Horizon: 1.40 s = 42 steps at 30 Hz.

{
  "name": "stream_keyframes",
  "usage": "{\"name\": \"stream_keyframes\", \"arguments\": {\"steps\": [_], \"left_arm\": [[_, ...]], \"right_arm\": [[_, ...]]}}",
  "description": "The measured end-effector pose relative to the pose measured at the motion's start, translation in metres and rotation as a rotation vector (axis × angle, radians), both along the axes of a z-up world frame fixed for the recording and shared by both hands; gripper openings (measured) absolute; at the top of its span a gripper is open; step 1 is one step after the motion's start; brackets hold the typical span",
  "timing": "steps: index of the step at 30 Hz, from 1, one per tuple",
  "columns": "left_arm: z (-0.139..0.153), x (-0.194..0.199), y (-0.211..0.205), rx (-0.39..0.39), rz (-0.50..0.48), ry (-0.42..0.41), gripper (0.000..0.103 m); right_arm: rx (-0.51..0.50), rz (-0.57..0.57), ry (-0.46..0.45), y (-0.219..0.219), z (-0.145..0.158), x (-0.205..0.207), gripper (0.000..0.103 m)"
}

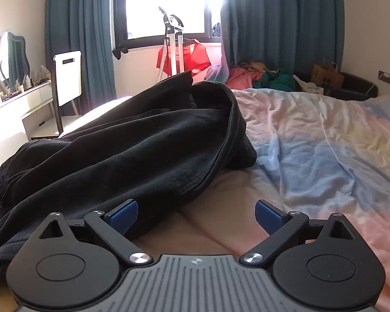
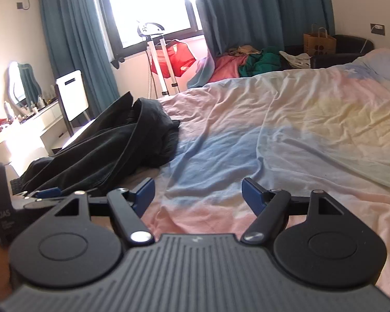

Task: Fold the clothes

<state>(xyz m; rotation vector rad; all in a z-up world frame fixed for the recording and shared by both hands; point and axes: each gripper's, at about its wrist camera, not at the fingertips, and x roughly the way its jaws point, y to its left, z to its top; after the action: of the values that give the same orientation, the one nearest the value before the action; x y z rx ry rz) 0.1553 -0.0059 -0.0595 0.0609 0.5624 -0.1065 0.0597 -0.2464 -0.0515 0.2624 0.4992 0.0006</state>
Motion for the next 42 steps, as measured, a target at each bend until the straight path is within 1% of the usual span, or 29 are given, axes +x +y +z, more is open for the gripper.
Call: {"name": "stream_keyframes", "arguments": {"steps": [2, 7, 10, 12, 14, 15, 16, 18, 19, 20, 21, 22, 23, 24, 26, 29, 32, 33, 35, 38, 39, 40, 42], "left_arm": [[0.003, 0.033, -0.009, -0.034, -0.025, -0.018, 0.098], [0.011, 0.128, -0.044, -0.03, -0.034, -0.038, 0.096], [0.011, 0.183, -0.066, -0.014, 0.013, -0.045, 0.094], [0.01, 0.217, -0.08, -0.012, 0.047, -0.046, 0.09], [0.009, 0.244, -0.089, -0.01, 0.074, -0.049, 0.088], [0.007, 0.26, -0.095, -0.002, 0.089, -0.045, 0.086], [0.006, 0.276, -0.101, 0.008, 0.103, -0.041, 0.082], [0.005, 0.297, -0.111, 0.019, 0.115, -0.048, 0.062], [0.005, 0.304, -0.116, 0.023, 0.119, -0.049, 0.057], [0.004, 0.307, -0.12, 0.036, 0.122, -0.054, 0.049], [0.003, 0.309, -0.125, 0.05, 0.125, -0.059, 0.033], [0.002, 0.306, -0.129, 0.061, 0.129, -0.067, 0.025], [0.002, 0.302, -0.132, 0.07, 0.134, -0.075, 0.011], [0.001, 0.298, -0.136, 0.08, 0.139, -0.084, 0.006], [0.006, 0.28, -0.138, 0.083, 0.125, -0.124, 0.005], [0.022, 0.237, -0.14, 0.09, 0.078, -0.188, 0.004], [0.045, 0.163, -0.149, 0.145, -0.033, -0.289, 0.004], [0.051, 0.134, -0.15, 0.143, -0.066, -0.317, 0.004], [0.059, 0.078, -0.149, 0.094, -0.114, -0.33, 0.004], [0.06, -0.006, -0.138, -0.011, -0.158, -0.345, 0.004], [0.056, -0.038, -0.136, -0.027, -0.177, -0.355, 0.004], [0.05, -0.064, -0.135, -0.019, -0.191, -0.362, 0.004], [0.033, -0.095, -0.126, -0.041, -0.197, -0.333, 0.004]], "right_arm": [[0.013, -0.025, 0.008, -0.01, -0.006, 0.005, 0.076], [0.052, -0.081, 0.061, -0.031, -0.026, 0.028, 0.076], [0.118, -0.12, 0.101, -0.044, -0.04, 0.045, 0.076], [0.14, -0.124, 0.108, -0.049, -0.049, 0.056, 0.076], [0.125, -0.137, 0.133, -0.051, -0.058, 0.069, 0.076], [0.127, -0.139, 0.142, -0.053, -0.063, 0.075, 0.076], [0.128, -0.14, 0.15, -0.054, -0.067, 0.081, 0.076], [0.12, -0.139, 0.146, -0.055, -0.074, 0.089, 0.076], [0.116, -0.138, 0.144, -0.056, -0.077, 0.093, 0.076], [0.109, -0.139, 0.147, -0.056, -0.08, 0.096, 0.076], [0.122, -0.14, 0.156, -0.057, -0.082, 0.099, 0.076], [0.135, -0.14, 0.165, -0.059, -0.084, 0.101, 0.076], [0.149, -0.141, 0.158, -0.06, -0.084, 0.102, 0.076], [0.164, -0.142, 0.149, -0.061, -0.084, 0.103, 0.076], [0.157, -0.157, 0.128, -0.062, -0.081, 0.103, 0.076], [0.151, -0.17, 0.101, -0.067, -0.075, 0.096, 0.076], [0.154, -0.197, 0.055, -0.072, -0.065, 0.084, 0.076], [0.155, -0.206, 0.039, -0.073, -0.062, 0.08, 0.076], [0.149, -0.211, 0.016, -0.074, -0.054, 0.072, 0.076], [0.141, -0.206, -0.015, -0.073, -0.043, 0.058, 0.076], [0.138, -0.2, -0.026, -0.072, -0.039, 0.053, 0.076], [0.129, -0.195, -0.036, -0.07, -0.035, 0.046, 0.076], [0.115, -0.187, -0.053, -0.068, -0.028, 0.034, 0.076]]}}
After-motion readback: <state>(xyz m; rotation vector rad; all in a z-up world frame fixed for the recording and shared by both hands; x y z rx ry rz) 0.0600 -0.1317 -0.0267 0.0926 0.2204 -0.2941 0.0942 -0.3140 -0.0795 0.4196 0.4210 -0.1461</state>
